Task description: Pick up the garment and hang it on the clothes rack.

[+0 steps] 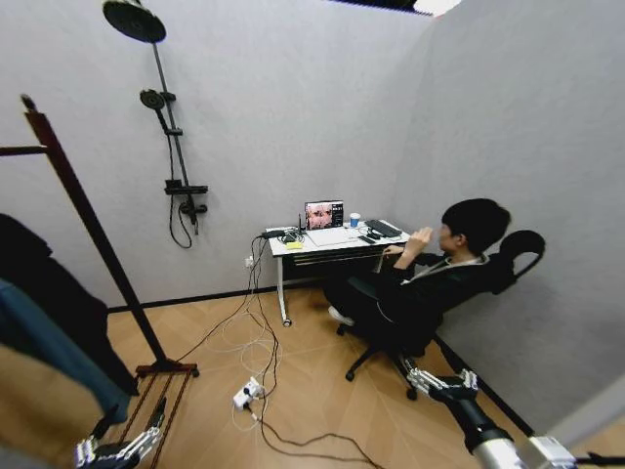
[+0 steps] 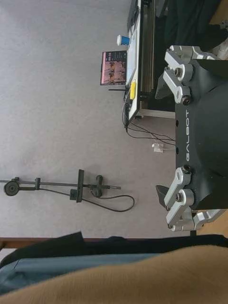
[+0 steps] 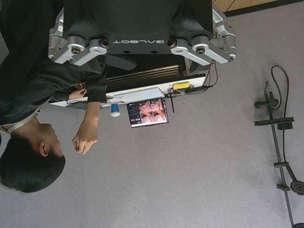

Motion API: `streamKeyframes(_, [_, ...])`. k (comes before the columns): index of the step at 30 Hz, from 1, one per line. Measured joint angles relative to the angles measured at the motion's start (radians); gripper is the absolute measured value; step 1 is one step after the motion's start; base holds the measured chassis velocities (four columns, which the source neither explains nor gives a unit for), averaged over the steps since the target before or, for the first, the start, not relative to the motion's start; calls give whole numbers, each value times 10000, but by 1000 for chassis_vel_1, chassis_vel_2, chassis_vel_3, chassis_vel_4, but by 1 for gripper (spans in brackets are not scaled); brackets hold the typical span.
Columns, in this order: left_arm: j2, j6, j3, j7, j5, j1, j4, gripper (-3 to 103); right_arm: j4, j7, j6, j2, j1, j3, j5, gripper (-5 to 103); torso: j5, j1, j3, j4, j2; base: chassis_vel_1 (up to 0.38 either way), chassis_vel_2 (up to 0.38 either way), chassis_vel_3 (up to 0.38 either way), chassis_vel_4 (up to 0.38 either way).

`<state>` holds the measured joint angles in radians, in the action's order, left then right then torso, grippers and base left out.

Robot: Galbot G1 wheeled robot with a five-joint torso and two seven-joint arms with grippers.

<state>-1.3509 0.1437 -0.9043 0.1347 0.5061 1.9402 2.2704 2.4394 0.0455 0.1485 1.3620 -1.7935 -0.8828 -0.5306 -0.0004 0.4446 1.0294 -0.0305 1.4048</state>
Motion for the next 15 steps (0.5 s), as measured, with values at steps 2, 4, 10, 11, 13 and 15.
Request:
streamKeyframes(2, [0,0,1,1,0,0,0,100,1,0,0,-1,0,-1,0,100,-9,0,0,0,-1,347,-353,-328,358])
streamKeyframes(4, [-1,0,0,2,0,0,1,100,-1,0,0,-1,0,0,0,100,16,-1,1,0,0,360,-345,-368,345])
streamKeyframes(10, [-1,0,-1,0,0,1,0,100,1,1,0,0,-4,0,0,100,4,-9,-4,1,7,231,-213,-272,271])
streamKeyframes(11, [-1,0,-1,0,0,1,0,100,1,1,0,0,-4,0,0,100,4,-8,-3,0,6,76,-58,-127,114])
streamKeyframes(13, [-1,0,0,1,0,0,0,100,1,1,0,0,-4,0,0,100,2,-8,-2,-2,5,39,-39,-92,85])
streamKeyframes(15, [-1,0,1,6,0,0,0,100,0,0,0,-1,-5,-2,0,100,8,-7,-1,-6,4,-52,12,-23,39])
